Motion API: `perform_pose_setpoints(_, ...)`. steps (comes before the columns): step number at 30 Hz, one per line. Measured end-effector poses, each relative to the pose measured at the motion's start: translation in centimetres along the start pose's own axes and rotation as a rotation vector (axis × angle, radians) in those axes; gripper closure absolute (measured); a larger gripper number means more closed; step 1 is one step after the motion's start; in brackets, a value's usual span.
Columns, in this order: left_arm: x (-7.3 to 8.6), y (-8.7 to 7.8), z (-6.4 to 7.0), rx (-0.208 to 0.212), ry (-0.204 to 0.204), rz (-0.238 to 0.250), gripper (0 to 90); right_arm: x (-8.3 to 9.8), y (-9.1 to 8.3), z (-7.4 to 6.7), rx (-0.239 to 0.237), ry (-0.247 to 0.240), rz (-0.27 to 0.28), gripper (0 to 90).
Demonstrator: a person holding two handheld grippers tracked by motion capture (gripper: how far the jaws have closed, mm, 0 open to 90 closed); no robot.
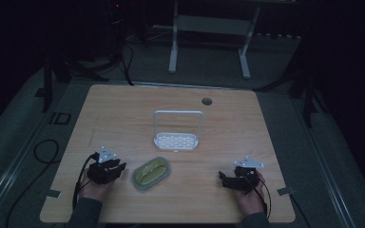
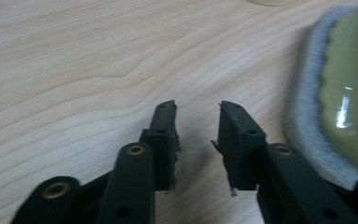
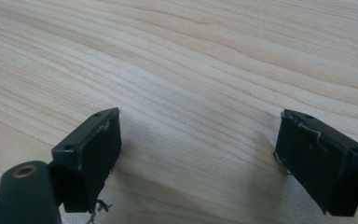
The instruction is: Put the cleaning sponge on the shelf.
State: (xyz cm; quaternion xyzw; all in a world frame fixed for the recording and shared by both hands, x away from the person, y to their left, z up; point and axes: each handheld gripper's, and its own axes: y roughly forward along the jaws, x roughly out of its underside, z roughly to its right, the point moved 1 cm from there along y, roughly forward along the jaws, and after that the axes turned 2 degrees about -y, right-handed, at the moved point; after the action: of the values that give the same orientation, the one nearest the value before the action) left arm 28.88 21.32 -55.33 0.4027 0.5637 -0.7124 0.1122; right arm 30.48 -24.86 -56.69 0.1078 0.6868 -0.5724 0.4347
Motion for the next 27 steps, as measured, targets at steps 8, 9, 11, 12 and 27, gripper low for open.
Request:
perform_pose_setpoints(8, -0.5, -1.1, 1.0, 0.007, 0.049, 0.046, 86.9, 0.0, 0.0, 0.0, 0.001, 0.001, 0.000, 13.9)
perform_pose_setpoints(9, -0.6, -1.3, 1.1, 0.009, 0.051, 0.053, 88.8, 0.0, 0.0, 0.0, 0.001, 0.001, 0.000, 13.9)
perform_pose_setpoints(11, -0.8, -1.5, 1.3, 0.022, 0.057, 0.054, 89.4, 0.0, 0.0, 0.0, 0.001, 0.001, 0.000, 13.9)
perform_pose_setpoints(12, -0.8, -1.7, 1.4, 0.023, 0.059, 0.054, 89.8, 0.0, 0.0, 0.0, 0.001, 0.001, 0.000, 13.9)
perform_pose_setpoints(27, -2.2, -3.1, 3.3, 0.097, 0.092, 0.084, 90.0, 0.0, 0.0, 0.0, 0.001, 0.001, 0.000, 13.9)
